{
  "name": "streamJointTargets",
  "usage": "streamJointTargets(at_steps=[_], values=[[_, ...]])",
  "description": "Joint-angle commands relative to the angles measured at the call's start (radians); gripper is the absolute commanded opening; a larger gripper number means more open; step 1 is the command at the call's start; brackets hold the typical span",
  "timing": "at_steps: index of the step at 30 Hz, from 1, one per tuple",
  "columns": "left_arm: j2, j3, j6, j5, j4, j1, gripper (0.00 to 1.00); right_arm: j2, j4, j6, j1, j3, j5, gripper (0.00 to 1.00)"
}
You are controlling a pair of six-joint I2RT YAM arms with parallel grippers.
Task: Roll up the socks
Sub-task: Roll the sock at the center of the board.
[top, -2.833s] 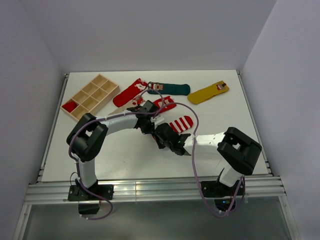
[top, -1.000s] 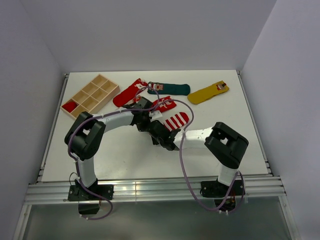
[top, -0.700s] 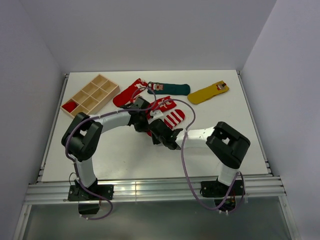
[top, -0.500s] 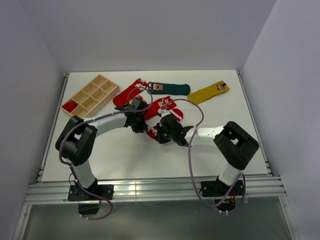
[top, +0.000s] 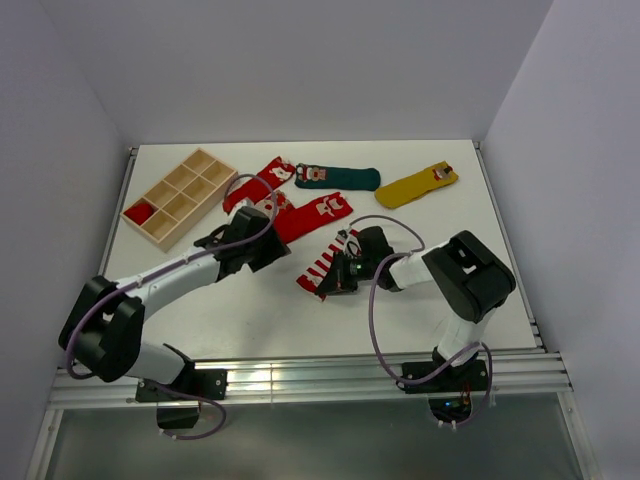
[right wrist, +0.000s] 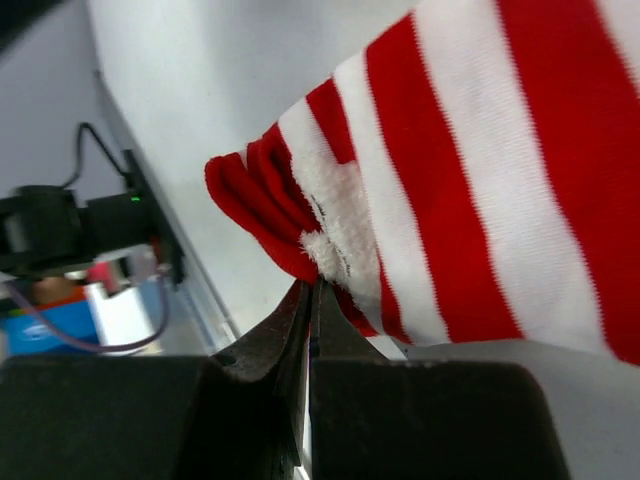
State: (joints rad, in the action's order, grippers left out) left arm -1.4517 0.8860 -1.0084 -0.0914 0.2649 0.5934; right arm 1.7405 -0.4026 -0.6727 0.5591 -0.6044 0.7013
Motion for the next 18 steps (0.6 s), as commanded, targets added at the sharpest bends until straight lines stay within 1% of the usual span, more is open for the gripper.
streamJointTargets(at_steps=[1, 3, 7, 9, 11, 18], values=[[0.079, -0.094, -0.059, 0.016, -0.098, 0.023, 0.61, 0.051, -0.057, -0.116, -0.039, 0.037, 0.073, 0.00], [0.118, -0.166, -0.093, 0.027, -0.148, 0.039, 0.61, 0.071, -0.070, -0.157, -0.057, 0.032, 0.087, 0.00], [0.154, -0.258, -0.150, 0.024, -0.248, 0.094, 0.60, 0.105, -0.154, -0.237, -0.076, 0.041, 0.104, 0.00], [0.143, -0.275, -0.167, 0.015, -0.256, 0.109, 0.60, 0.131, -0.185, -0.283, -0.085, 0.051, 0.115, 0.00], [0.117, -0.272, -0.170, 0.013, -0.297, 0.120, 0.59, 0.146, -0.220, -0.310, -0.088, 0.054, 0.122, 0.00], [0.050, -0.260, -0.174, 0.013, -0.380, 0.138, 0.59, 0.180, -0.231, -0.321, -0.093, 0.054, 0.115, 0.00]])
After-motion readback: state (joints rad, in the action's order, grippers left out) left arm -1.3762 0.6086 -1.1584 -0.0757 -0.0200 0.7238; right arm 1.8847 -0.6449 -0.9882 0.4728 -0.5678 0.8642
